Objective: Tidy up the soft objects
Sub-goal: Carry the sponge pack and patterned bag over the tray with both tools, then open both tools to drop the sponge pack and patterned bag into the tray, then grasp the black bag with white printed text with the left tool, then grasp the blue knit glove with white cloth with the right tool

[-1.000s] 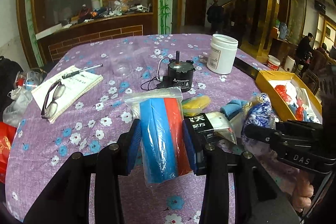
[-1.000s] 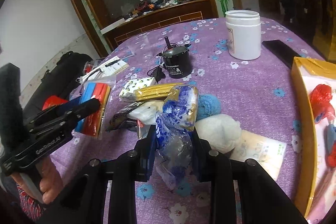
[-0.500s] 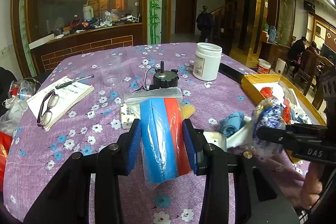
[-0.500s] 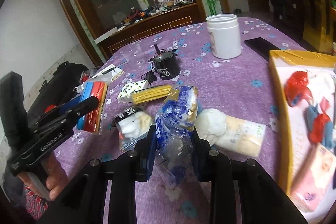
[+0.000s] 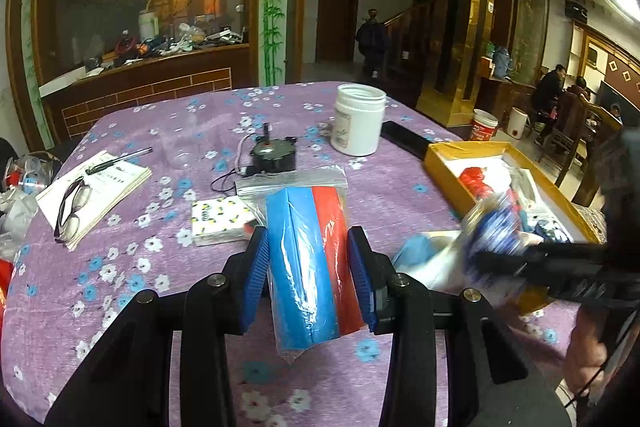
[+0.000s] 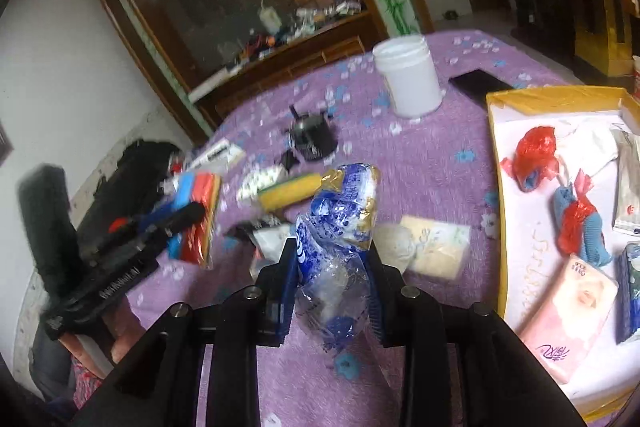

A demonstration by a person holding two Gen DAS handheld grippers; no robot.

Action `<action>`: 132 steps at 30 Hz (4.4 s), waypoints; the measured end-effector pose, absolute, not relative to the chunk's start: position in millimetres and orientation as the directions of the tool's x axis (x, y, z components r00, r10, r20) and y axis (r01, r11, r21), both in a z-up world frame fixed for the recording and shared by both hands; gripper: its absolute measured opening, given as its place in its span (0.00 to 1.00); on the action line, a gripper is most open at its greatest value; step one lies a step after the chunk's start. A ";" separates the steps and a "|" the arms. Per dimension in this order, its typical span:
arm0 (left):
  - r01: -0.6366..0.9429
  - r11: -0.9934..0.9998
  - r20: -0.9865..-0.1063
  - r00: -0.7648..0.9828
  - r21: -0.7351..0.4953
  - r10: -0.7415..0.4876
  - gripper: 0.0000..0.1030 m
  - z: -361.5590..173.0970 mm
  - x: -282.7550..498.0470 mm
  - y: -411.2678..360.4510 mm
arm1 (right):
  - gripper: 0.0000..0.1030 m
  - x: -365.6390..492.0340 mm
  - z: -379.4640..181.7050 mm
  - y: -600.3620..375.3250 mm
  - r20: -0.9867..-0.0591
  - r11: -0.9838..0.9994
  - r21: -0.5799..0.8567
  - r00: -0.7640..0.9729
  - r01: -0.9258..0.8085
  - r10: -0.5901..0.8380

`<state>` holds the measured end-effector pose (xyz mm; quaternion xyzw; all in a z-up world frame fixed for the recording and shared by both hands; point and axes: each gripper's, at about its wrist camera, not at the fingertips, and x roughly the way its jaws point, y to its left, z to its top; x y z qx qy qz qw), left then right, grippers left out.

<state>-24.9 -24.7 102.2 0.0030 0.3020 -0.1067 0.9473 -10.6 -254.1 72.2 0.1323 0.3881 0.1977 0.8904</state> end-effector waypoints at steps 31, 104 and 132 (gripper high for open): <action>0.325 0.940 -0.595 0.736 -0.107 -0.322 0.36 97.0 -34.1 -47.1 | 0.36 -77.3 66.1 -296.4 -0.682 0.942 0.275 0.651 -0.194 0.334; -0.114 0.924 -0.857 0.428 -0.365 -0.286 0.59 28.7 75.8 -15.6 | 0.68 -88.7 80.8 -334.1 -0.614 0.908 0.391 0.693 -0.147 0.377; 0.108 0.966 -0.751 0.611 -0.234 -0.250 0.43 53.0 30.1 4.6 | 0.49 -6.7 53.3 -206.1 -0.774 0.927 0.184 0.533 -0.328 0.342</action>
